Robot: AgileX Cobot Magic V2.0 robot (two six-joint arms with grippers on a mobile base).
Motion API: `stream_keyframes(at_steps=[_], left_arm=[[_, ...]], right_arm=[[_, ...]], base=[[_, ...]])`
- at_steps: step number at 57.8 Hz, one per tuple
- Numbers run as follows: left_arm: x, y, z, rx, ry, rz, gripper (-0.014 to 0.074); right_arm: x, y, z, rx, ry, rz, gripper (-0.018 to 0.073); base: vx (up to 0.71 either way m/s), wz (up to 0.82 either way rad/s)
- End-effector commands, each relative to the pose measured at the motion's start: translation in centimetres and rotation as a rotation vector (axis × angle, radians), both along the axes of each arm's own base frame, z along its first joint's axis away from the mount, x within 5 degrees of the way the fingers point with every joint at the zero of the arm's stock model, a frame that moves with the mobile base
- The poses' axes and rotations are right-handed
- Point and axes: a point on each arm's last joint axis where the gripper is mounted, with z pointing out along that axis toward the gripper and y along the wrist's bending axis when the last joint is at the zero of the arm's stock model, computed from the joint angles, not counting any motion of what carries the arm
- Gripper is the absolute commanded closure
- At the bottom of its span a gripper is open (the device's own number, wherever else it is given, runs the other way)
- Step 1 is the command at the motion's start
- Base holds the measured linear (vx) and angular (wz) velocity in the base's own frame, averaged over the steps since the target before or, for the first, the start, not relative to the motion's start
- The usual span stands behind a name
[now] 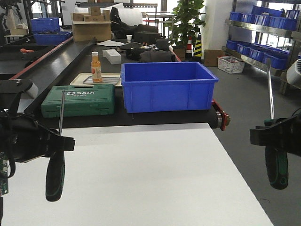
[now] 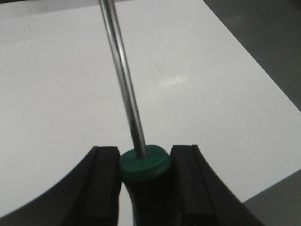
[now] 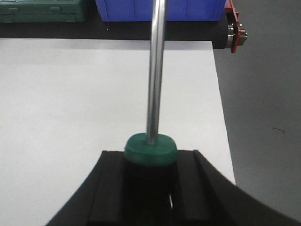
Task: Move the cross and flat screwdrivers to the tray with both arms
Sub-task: 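Drive the base away from the table holding both screwdrivers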
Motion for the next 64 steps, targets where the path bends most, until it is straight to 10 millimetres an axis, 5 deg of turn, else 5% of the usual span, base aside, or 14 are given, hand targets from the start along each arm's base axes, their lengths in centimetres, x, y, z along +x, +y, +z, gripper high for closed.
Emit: stream_keyframes(at_steps=[1,64], left_arm=[[-0.62,0.03,2.67,-0.066,-0.124,0.023,0.0597],[-0.62,0.03,2.67,-0.066,-0.124,0.023,0.0597]], right_arm=[[-0.35,-0.08,2.37,0.014,-0.141,0.018,0.0568],[-0.35,-0.08,2.37,0.014,-0.141,0.018,0.0568]], base=[[-0.17,-0.11],[-0.11,-0.06]])
